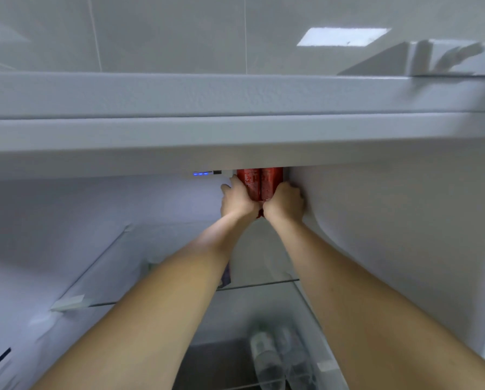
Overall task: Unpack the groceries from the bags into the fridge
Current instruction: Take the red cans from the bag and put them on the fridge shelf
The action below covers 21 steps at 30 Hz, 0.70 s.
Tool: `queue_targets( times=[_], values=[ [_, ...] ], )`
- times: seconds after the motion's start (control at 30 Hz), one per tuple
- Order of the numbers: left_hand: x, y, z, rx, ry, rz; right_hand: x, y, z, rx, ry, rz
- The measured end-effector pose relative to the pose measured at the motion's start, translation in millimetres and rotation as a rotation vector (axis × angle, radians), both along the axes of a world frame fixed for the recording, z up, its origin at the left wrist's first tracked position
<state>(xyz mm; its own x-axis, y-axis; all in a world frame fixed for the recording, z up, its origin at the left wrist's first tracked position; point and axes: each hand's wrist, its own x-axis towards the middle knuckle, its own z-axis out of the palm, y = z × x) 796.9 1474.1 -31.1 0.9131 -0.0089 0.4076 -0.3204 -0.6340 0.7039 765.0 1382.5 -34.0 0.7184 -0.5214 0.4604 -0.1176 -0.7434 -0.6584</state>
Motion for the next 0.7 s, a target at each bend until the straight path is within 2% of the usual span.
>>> queue_targets(
  times=[0.23,0.37,0.43,0.53,0.7],
  values=[
    [-58,45,-3,0.092,0.018,0.03,-55,18,-1,0.091,-0.041,0.072],
    [-116,94,-11,0.398,-0.075,0.062,-115,43,-12,-0.094,-0.041,0.15],
    [-150,118,-14,0.474,-0.131,0.084,-147,59,-17,-0.147,-0.064,0.247],
    [-203,152,-22,0.503,-0.202,0.089,-193,85,-28,-0.258,-0.094,0.38],
    [-290,195,-38,0.473,-0.296,0.117,-258,118,-48,-0.293,-0.182,0.55]
  ],
)
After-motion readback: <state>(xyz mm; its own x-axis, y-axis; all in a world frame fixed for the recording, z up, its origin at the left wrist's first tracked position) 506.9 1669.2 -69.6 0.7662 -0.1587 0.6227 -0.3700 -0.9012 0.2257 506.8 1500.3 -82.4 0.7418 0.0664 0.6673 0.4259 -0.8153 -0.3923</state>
